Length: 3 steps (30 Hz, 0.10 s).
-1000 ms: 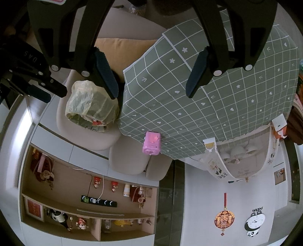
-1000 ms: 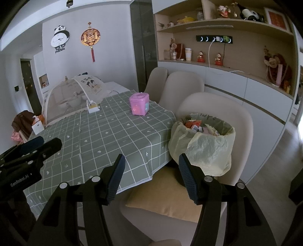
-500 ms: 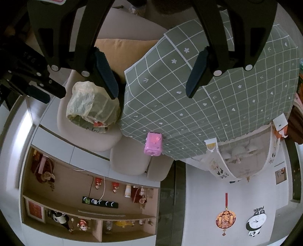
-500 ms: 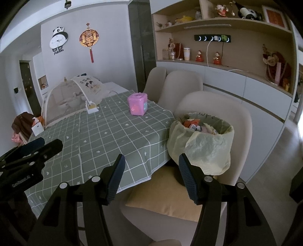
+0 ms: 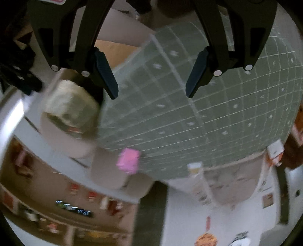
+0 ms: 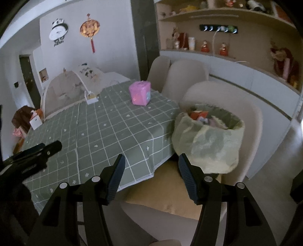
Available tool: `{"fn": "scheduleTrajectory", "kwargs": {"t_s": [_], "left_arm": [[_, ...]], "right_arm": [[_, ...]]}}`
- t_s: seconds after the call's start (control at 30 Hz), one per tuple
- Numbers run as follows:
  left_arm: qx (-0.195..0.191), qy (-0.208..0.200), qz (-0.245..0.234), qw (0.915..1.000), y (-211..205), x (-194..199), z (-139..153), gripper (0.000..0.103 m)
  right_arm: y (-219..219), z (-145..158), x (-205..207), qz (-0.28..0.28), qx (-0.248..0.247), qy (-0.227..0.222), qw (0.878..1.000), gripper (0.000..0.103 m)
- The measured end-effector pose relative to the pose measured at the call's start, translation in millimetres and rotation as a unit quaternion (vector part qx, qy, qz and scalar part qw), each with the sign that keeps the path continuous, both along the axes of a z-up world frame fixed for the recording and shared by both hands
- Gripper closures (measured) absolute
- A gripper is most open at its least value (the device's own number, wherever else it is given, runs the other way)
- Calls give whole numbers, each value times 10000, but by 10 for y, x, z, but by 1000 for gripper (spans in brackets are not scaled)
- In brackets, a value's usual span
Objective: Collect trash
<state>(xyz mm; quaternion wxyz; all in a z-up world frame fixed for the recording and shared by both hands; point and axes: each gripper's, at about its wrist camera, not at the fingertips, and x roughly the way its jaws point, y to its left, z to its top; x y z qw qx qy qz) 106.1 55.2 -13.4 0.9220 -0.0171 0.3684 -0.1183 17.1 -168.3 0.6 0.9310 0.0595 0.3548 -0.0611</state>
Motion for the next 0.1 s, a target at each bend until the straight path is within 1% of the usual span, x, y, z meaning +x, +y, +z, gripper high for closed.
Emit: {"fn": "scheduleTrajectory", "kwargs": {"t_s": [0.03, 0.1], "left_arm": [[150, 32, 328, 9993, 137, 257, -85, 33], [228, 135, 831, 9962, 385, 663, -204, 33]], "right_arm": [[10, -27, 117, 120, -10, 47, 9999, 47], [79, -84, 441, 553, -95, 184, 9983, 47]]}}
